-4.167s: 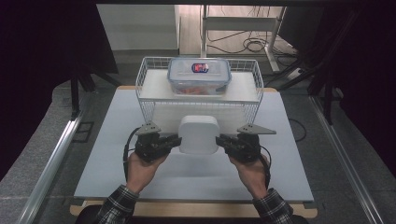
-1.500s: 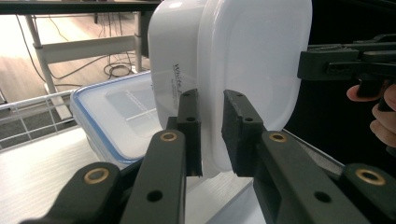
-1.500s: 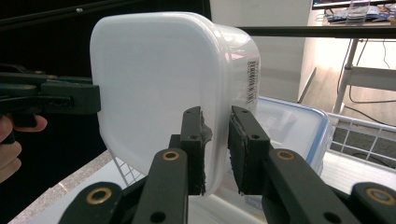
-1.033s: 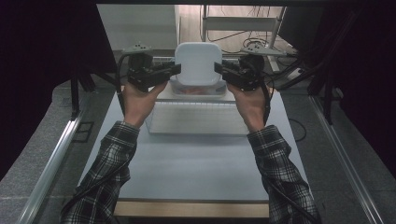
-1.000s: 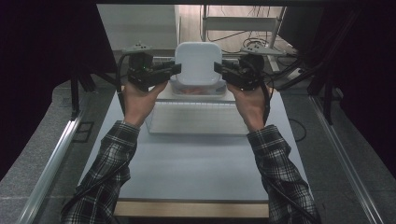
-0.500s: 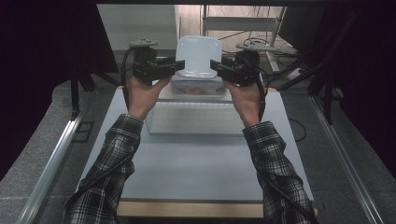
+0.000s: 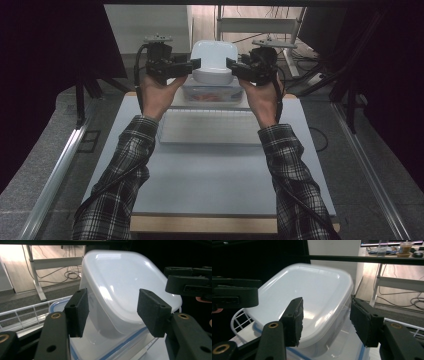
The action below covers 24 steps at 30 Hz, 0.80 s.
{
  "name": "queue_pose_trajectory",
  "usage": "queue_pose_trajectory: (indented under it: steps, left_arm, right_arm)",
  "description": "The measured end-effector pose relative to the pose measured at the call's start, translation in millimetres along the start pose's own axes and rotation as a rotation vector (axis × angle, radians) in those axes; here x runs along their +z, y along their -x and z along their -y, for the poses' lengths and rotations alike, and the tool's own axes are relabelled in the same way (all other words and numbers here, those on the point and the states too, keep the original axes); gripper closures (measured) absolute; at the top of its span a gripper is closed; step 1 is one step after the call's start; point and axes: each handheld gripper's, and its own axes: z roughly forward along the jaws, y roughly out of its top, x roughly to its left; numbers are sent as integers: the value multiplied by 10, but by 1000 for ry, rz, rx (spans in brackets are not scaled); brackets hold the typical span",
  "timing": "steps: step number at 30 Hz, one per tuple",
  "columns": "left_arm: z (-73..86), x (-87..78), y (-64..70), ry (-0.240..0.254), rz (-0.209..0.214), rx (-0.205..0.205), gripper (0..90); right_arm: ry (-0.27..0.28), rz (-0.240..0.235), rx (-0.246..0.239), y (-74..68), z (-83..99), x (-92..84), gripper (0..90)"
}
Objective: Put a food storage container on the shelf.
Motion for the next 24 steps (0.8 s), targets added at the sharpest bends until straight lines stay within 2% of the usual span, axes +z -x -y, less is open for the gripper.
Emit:
queue_pose_trajectory:
  steps: [3, 7, 10, 14, 18, 21, 24]
  left_arm:
    - [-19, 6, 7, -5, -8, 6, 405]
    - [-40, -69, 2, 9, 4, 11, 389]
    - [-38, -139, 5, 17, 23, 17, 359]
    - [13, -211, 31, 7, 47, 59, 286]
    - [98, -237, 39, -19, 70, 68, 221]
    - [160, -228, 60, -36, 66, 74, 172]
    - [217, -226, 94, -50, 82, 80, 147]
  right_arm:
    - [7, 9, 10, 28, -14, 29, 454]
    - [1, 6, 9, 42, -24, 17, 459]
    - [-8, -23, 8, 37, -20, -36, 438]
    - [-23, -76, 8, 24, 18, -116, 388]
    - [-49, -123, 10, 25, 73, -193, 333]
    - [-48, -146, 11, 20, 105, -235, 310]
    - [-55, -151, -2, 10, 135, -266, 289]
